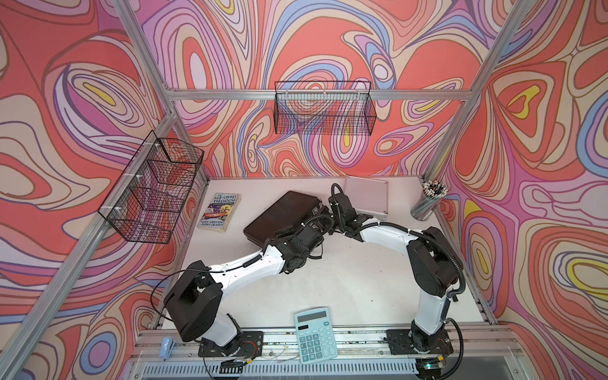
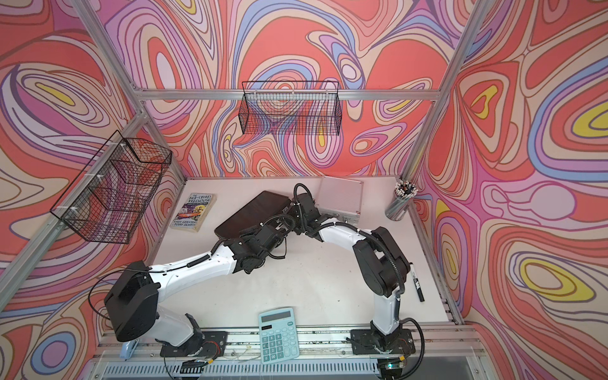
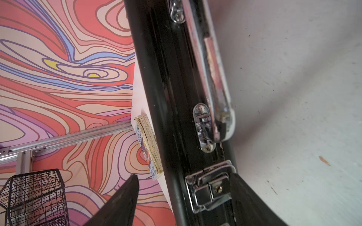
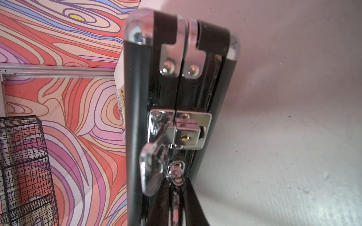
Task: Open the poker set cases
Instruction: Open the fastener on the poker set case.
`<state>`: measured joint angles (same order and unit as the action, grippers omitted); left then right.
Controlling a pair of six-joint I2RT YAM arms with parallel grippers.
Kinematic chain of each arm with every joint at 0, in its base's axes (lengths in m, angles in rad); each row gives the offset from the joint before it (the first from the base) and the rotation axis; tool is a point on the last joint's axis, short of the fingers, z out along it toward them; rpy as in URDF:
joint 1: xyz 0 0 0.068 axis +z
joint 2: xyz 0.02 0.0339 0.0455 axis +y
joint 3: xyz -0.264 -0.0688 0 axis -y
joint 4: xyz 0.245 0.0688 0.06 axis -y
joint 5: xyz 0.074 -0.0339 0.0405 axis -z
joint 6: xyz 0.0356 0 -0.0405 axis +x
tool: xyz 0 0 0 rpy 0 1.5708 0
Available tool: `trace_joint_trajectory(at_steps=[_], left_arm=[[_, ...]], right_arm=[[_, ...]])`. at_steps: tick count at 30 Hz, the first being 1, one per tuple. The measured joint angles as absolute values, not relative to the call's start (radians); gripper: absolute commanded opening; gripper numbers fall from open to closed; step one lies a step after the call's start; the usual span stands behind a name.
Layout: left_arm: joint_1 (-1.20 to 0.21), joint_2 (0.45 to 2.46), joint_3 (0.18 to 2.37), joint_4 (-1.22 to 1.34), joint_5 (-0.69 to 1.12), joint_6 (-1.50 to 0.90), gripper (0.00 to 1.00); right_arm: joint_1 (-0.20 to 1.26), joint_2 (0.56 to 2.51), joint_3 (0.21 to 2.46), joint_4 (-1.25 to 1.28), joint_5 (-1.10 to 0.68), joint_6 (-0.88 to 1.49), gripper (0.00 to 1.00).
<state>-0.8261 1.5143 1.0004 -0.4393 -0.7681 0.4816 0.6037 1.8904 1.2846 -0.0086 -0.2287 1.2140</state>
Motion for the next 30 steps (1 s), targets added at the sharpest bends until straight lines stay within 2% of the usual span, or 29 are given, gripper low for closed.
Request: trace_joint_trajectory(at_steps=[14, 30], left_arm=[[-0.852, 1.515, 1.006, -0.485, -0.784, 0.310, 0.81], [-0.865, 1.629, 1.023, -0.517, -0.928, 0.208, 0.83]], right_arm=[[0.604, 1.895, 1.297, -0.023, -0.233, 1.217, 0.00], [0.595, 1.912, 1.340, -0.065, -0.253, 1.201, 0.00]])
